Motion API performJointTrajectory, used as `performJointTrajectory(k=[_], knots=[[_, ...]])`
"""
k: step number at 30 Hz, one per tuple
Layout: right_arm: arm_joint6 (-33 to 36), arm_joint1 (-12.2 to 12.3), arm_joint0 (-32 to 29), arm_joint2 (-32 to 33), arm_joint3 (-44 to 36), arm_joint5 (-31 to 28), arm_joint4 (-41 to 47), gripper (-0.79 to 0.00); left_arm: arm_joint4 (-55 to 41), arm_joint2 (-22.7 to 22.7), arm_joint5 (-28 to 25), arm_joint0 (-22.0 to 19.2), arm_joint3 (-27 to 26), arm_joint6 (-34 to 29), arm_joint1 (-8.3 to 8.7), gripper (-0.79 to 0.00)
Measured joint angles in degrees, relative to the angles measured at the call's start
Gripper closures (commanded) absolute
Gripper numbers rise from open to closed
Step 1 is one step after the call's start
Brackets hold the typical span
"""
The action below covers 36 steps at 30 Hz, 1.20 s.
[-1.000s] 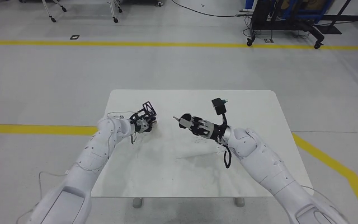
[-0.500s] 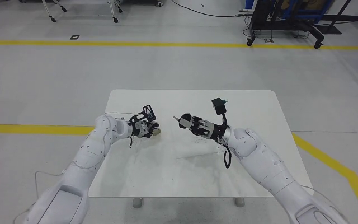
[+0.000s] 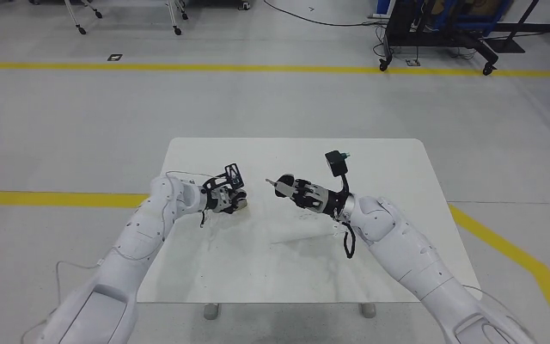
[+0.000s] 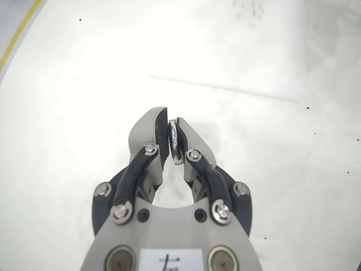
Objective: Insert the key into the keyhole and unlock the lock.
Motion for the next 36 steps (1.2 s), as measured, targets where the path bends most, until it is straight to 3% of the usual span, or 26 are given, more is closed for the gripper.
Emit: performJointTrajectory(k=[11,15,36], knots=[[0.0,0.0,0.0,0.0,0.0,0.0,0.0,0.0,-0.2,-0.4,-0.6,0.4,-0.7,0.9,0.76,-0.151],[0.0,0.0,0.0,0.0,0.0,0.0,0.0,0.0,-0.2,-0.5,-0.6,0.6,-1.0,1.2,1.12,0.0],[0.0,0.0,0.0,0.0,0.0,0.0,0.0,0.0,1.2,0.1,0.6,1.6,-6.6,1.2,2.68,0.0]])
